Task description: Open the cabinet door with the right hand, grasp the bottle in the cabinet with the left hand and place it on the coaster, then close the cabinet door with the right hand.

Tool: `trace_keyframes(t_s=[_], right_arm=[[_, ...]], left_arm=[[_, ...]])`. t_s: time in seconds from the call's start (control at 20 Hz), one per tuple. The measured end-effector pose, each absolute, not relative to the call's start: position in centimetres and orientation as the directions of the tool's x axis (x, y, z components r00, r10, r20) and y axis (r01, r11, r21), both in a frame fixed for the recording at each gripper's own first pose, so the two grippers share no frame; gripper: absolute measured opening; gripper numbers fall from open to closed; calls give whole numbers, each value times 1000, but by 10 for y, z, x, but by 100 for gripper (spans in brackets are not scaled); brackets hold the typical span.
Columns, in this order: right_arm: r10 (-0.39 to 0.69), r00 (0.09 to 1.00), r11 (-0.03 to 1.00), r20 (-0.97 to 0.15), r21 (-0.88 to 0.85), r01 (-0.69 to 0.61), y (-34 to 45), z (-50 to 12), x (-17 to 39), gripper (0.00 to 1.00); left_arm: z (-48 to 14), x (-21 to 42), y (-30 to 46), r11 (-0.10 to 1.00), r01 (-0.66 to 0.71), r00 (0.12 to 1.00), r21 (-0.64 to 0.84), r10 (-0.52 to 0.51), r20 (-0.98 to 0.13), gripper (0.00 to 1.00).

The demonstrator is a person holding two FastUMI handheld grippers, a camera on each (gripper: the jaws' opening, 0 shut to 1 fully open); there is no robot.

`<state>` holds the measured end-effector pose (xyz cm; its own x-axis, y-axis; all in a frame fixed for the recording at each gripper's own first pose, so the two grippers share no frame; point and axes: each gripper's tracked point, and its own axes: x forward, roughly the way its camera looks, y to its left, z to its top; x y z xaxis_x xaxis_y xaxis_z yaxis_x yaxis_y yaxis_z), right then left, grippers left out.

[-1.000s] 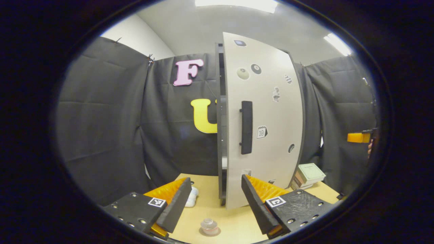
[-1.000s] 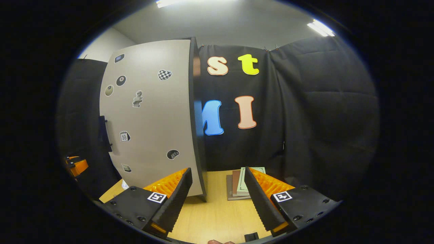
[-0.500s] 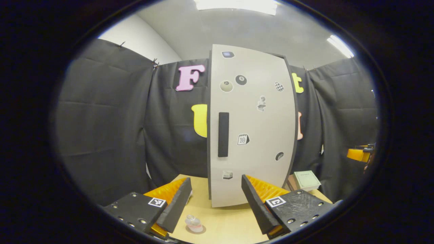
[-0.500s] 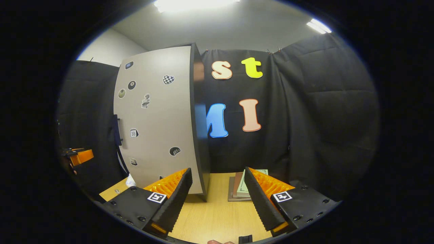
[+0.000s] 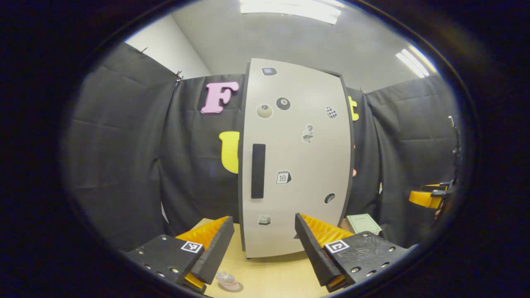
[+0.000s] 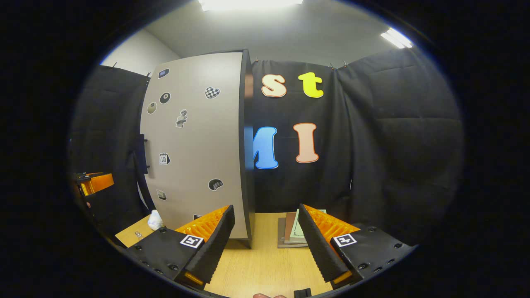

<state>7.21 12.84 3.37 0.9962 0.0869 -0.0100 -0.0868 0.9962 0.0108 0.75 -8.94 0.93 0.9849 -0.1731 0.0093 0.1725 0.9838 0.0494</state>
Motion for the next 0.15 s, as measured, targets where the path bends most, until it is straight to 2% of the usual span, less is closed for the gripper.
trace_keyframes(t_s=[0.1, 0.15], right_arm=[[93, 996, 996, -19, 12, -93, 143, 36, 77, 98], [96, 995, 995, -18, 11, -96, 149, 38, 79, 92]], left_arm=[[7, 13, -83, 982, 180, 983, 58, -181, 17, 89], [5, 14, -82, 980, 192, 981, 60, -193, 21, 89]])
